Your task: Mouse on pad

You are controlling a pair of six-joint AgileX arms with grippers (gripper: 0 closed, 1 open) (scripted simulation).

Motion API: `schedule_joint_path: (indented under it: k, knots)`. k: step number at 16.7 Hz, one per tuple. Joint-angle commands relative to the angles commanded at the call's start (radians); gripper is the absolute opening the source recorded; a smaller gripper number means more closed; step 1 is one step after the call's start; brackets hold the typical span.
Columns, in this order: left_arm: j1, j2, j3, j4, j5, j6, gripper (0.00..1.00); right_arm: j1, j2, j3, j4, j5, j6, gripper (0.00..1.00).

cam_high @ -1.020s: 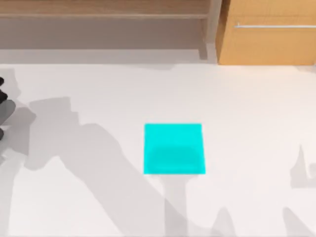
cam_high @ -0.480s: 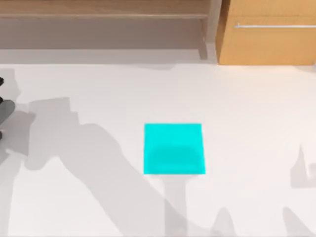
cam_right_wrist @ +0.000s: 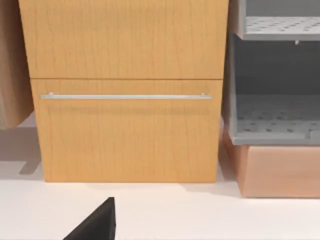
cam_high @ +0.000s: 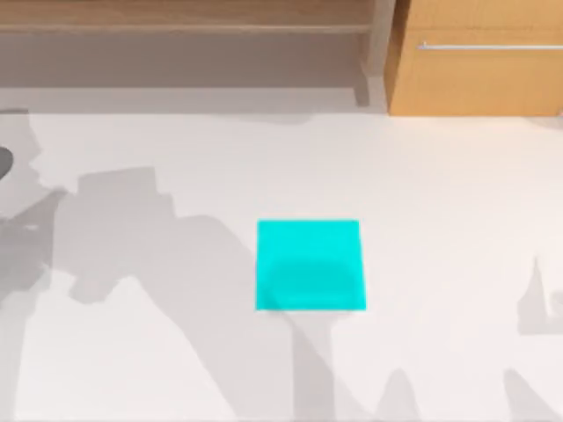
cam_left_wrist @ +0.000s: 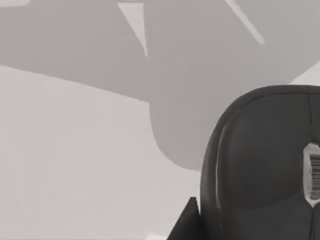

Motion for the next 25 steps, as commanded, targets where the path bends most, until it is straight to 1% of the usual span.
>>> schedule_joint_path:
  k: [3,5,11,14,16,19,22,25]
  knots:
    - [0.000,-0.031,0.087,-0.140,0.000,-0.001,0.00,0.000,0.000,0.000,0.000,0.000,0.000,1.00]
    - [0.000,-0.057,0.125,-0.187,-0.001,-0.007,0.00,0.000,0.000,0.000,0.000,0.000,0.000,1.00]
    - [-0.003,-0.056,0.132,-0.193,0.000,-0.016,0.00,0.000,0.000,0.000,0.000,0.000,0.000,1.00]
    - [-0.033,-0.038,0.158,-0.200,-0.001,-0.095,0.00,0.000,0.000,0.000,0.000,0.000,0.000,1.00]
    - [-0.071,-0.016,0.189,-0.208,-0.001,-0.202,0.00,0.000,0.000,0.000,0.000,0.000,0.000,1.00]
    - [-0.151,0.028,0.247,-0.227,0.000,-0.429,0.00,0.000,0.000,0.000,0.000,0.000,0.000,1.00]
    - [-0.247,0.081,0.304,-0.253,0.002,-0.714,0.00,0.000,0.000,0.000,0.000,0.000,0.000,1.00]
    - [-0.355,0.140,0.352,-0.284,0.009,-1.044,0.00,0.000,0.000,0.000,0.000,0.000,0.000,1.00]
